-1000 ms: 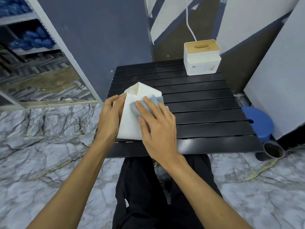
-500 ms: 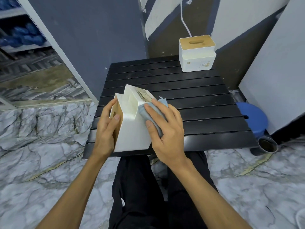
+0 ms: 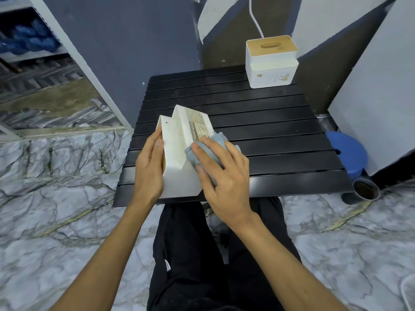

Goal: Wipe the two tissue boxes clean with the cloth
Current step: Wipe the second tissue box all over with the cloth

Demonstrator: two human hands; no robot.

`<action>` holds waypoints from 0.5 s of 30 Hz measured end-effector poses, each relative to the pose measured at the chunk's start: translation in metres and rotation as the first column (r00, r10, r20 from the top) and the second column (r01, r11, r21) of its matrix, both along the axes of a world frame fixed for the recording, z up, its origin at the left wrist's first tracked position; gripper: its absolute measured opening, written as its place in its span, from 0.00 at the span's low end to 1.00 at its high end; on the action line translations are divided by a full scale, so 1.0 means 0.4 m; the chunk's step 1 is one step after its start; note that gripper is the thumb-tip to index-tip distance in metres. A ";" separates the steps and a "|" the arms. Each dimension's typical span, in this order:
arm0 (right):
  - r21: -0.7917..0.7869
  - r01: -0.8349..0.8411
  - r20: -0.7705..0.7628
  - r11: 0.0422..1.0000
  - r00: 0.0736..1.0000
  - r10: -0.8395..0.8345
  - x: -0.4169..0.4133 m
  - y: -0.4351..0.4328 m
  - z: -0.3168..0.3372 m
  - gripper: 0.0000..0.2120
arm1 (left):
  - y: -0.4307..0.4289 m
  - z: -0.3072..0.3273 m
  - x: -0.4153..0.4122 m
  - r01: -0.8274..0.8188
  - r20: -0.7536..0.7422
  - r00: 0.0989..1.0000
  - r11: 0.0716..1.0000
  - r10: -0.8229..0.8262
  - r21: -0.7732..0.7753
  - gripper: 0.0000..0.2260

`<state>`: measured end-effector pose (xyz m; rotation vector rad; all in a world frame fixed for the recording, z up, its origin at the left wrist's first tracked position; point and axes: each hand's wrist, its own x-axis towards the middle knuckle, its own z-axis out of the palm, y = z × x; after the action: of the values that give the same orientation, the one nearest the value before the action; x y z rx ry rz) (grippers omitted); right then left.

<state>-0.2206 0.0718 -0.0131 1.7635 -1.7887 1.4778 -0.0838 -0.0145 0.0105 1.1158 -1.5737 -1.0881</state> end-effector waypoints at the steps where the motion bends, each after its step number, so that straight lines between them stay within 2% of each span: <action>1: 0.012 -0.014 0.048 1.000 0.999 0.014 -0.002 -0.001 0.003 0.16 | -0.002 -0.005 0.002 0.004 0.014 1.000 1.000 -0.004 -0.008 0.18; 5: 0.091 -0.101 0.319 0.991 0.945 0.067 -0.015 0.003 0.013 0.16 | -0.009 -0.018 0.001 0.024 0.049 0.999 0.997 -0.020 -0.076 0.19; 8: 0.111 -0.116 0.396 0.987 0.916 0.064 -0.018 0.013 0.010 0.16 | -0.013 -0.022 -0.004 0.028 0.057 0.998 0.996 -0.023 -0.082 0.19; 12: 0.133 -0.054 0.175 0.990 0.984 0.030 0.013 0.037 0.005 0.17 | -0.015 -0.027 0.008 0.027 0.052 0.998 0.994 -0.022 -0.104 0.20; 15: 0.132 -0.027 0.053 0.991 0.998 0.021 0.016 0.031 0.019 0.17 | -0.014 -0.026 0.013 0.082 0.028 0.996 0.993 -0.080 -0.086 0.22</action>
<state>-0.2143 0.0842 -0.0054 1.8306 -1.9392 1.4565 -0.0786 -0.0201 0.0001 1.0183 -1.6826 -1.0520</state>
